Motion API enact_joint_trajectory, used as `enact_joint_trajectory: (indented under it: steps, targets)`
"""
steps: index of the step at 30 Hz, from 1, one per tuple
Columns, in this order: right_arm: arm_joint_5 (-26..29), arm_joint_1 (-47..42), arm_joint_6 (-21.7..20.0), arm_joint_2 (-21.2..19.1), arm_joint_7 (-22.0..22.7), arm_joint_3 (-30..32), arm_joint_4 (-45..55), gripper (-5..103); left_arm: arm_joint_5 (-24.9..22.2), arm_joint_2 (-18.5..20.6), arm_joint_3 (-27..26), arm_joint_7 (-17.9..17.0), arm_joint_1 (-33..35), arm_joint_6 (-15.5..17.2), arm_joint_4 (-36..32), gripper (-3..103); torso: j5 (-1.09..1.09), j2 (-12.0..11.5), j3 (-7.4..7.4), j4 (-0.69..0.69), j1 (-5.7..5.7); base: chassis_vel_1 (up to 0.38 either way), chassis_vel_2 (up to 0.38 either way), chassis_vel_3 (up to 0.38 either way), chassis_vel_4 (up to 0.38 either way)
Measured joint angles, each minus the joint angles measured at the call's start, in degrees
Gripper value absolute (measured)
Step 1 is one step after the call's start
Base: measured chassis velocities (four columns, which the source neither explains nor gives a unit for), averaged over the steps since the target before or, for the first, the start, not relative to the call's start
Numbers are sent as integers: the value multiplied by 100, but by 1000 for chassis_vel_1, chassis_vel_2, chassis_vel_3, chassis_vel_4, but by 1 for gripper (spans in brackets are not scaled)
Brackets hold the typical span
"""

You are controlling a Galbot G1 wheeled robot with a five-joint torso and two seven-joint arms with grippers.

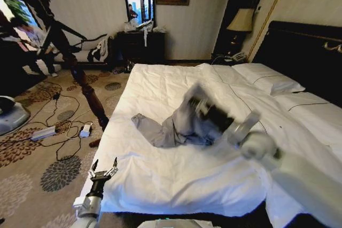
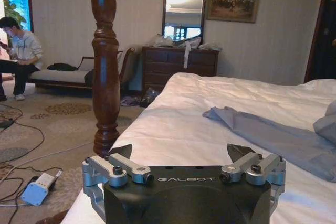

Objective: Pick up the clothes from the bed and hang them on the clothes hanger.

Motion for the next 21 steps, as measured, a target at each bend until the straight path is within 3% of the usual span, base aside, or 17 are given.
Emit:
enact_joint_trajectory:
  steps: [6,9,11,12,15,16,17,19,21]
  targets:
    - [-281,-942,-574,151,-7,-256,-76,0,-8,-25,-16,-1,-29,-1,17,100,1,0,0,-3,-1,0,0,0,0]
    - [-505,-1418,-1083,296,-114,-281,-128,0,-4,-41,-19,-2,-30,-1,18,100,0,0,0,-3,0,0,0,0,0]
    - [-644,-1729,-1550,459,-466,-266,-97,12,4,-56,-23,-3,-21,1,0,100,1,0,0,-3,0,0,0,0,0]
    - [-644,-1729,-1550,459,-466,-266,-97,12,4,-56,-23,-3,-21,1,0,100,1,0,0,-3,0,0,0,0,0]
    - [-792,-1884,-1866,577,-1377,-199,51,28,24,-65,-33,-4,17,3,-38,100,-1,0,0,-2,0,0,0,0,0]
    - [-792,-1884,-1866,577,-1377,-199,51,28,24,-65,-33,-4,17,3,-38,100,-1,0,0,-2,0,0,0,0,0]
    - [-852,-1887,-1861,600,-1954,-161,72,33,35,-70,-40,-4,31,4,-45,100,0,0,0,-2,0,0,0,0,0]
    - [-865,-1832,-1709,617,-2922,-66,32,38,51,-80,-48,-4,58,3,-57,100,0,0,0,-2,0,0,0,0,0]
    - [-649,-1698,-1457,631,-3348,15,-15,49,61,-90,-59,-9,91,-1,-68,100,0,0,0,-2,0,0,0,0,0]
